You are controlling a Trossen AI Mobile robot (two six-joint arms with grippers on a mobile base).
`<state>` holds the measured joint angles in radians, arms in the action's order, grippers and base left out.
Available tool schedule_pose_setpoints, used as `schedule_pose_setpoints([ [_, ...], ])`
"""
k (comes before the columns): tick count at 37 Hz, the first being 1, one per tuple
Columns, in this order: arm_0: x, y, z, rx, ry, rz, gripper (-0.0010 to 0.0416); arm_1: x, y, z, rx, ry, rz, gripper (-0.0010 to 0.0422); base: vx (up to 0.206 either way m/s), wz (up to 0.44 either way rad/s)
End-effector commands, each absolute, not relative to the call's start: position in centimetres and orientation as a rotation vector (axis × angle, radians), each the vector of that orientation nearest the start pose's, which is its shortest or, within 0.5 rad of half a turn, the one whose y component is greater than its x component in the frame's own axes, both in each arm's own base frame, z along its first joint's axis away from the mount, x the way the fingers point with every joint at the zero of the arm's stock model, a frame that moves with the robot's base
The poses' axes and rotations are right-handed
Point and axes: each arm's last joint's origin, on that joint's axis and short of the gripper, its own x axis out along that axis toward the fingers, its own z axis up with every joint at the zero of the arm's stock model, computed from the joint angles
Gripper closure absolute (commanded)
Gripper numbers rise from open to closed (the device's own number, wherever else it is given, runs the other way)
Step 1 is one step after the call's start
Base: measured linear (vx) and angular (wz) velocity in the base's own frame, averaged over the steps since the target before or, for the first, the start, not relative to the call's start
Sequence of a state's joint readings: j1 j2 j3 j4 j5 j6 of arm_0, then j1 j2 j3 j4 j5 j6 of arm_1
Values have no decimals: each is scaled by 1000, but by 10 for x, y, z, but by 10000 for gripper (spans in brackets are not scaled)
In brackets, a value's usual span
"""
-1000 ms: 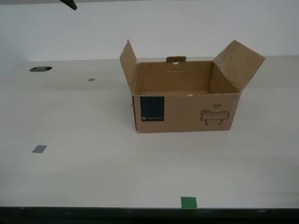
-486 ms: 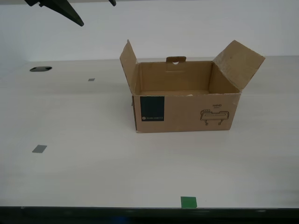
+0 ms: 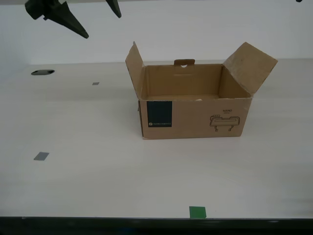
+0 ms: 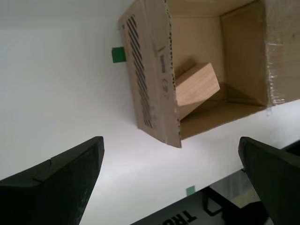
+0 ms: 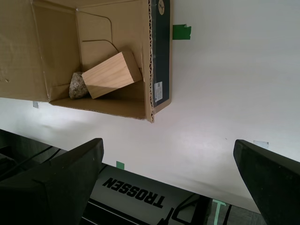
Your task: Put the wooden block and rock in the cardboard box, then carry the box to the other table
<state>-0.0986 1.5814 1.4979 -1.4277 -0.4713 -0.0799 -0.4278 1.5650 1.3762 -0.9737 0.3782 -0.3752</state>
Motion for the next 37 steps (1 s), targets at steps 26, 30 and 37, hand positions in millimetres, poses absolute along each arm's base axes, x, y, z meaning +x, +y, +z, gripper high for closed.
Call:
schedule_pose_setpoints([
  [26, 308, -16, 279, 384, 1499, 366, 19, 282, -139, 292, -371, 1267, -508, 21, 0, 0],
  [30, 312, -13, 273, 388, 1514, 380, 19, 283, -139, 292, -370, 1263, -509, 21, 0, 0],
  [37, 320, -7, 270, 414, 1464, 447, 19, 285, -139, 292, -361, 1227, -482, 21, 0, 0],
])
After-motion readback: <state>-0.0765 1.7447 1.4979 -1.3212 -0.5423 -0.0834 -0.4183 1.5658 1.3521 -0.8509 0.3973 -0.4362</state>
